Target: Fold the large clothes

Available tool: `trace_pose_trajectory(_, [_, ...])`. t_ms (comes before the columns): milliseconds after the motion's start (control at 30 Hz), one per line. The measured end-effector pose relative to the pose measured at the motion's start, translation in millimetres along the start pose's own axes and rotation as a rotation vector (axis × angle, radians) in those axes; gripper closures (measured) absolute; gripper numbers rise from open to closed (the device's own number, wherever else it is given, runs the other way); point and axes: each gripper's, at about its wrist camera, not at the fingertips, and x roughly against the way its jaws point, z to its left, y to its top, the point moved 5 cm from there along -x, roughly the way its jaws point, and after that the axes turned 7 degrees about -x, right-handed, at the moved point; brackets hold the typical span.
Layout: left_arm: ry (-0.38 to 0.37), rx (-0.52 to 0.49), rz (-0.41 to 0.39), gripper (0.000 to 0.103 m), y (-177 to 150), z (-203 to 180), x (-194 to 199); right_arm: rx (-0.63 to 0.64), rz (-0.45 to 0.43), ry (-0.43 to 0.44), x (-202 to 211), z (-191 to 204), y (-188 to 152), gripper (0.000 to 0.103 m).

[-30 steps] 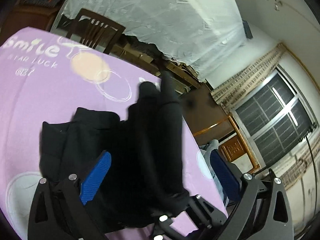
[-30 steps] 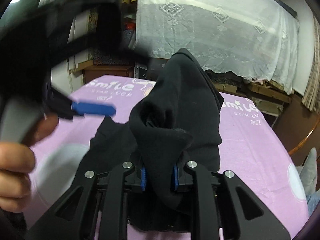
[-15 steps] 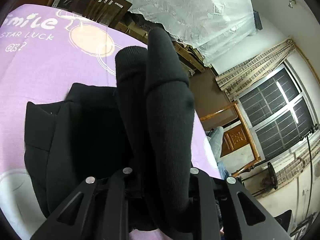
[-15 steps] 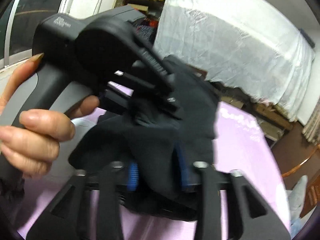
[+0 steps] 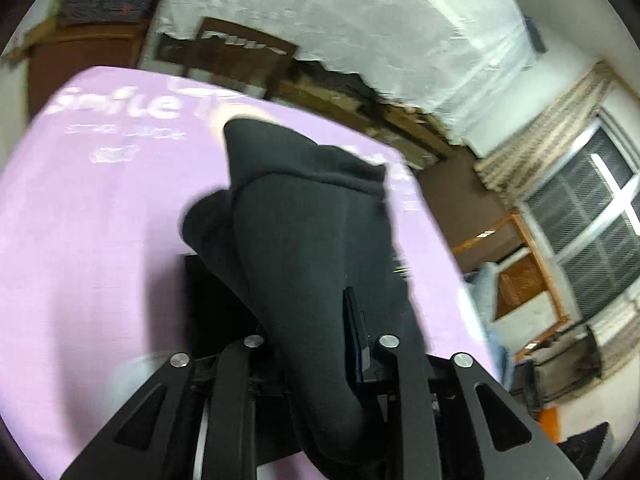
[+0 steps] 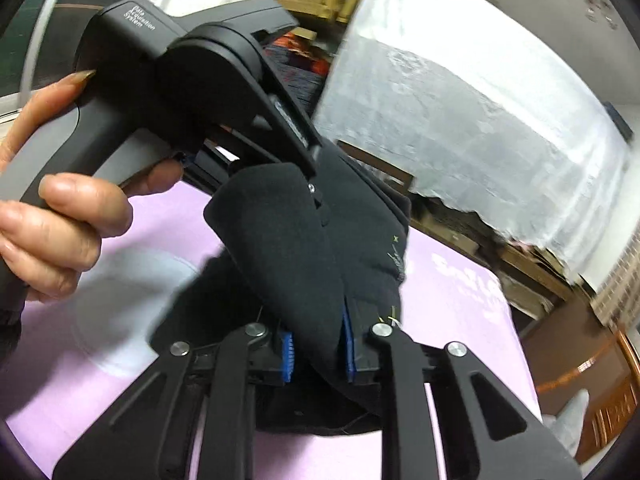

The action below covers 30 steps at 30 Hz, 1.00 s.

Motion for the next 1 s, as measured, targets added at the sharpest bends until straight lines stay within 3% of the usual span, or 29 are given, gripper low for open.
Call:
trace_pose_trajectory(100, [0.076,0.050,0.052,0.075,-20.6,40.8,-13.0,0.032,0.046,0.066,-17.0,29.2,3.0,0.086])
trace_pose_trajectory(300, [0.072,0.104,0.085,0.065,-40.3,84.1,-36.3,0.168,0.180,0.109,-59.8,82.6,-29.5,0.082])
trace_pose_trajectory(367, [0.098,0.100,0.083,0.055,-41.7,88.9,-36.3,0.217,0.197,0.114,-65.0,97.0,-40.0,0.073])
trace_pose_trajectory(433, [0.166,0.083,0.077,0.034,-43.9,94.8,-39.4,0.223,0.212,0.129,-71.3,104.4,-42.5,0.068])
trace_pose_trajectory(533, [0.162,0.084,0.077,0.034,-41.9,97.2,-38.2,0.237,0.226,0.143,-73.7,114.0,-43.1,0.062])
trace_pose_trajectory(700, [0.142,0.118,0.071,0.020,-43.7,103.1,-32.3,0.244,0.218,0.162,-68.6,107.9,-41.1,0.058])
trace_pose_trajectory(800, [0.139,0.151,0.063,0.020,-44.5,107.1,-26.0,0.229,0.184,0.208,-45.7,101.8,-37.0,0.052])
trace_pose_trajectory(1000, [0.249,0.117,0.021,0.022,-39.2,101.0,-7.8,0.041,0.083,0.304,5.6,45.5,-18.6,0.050])
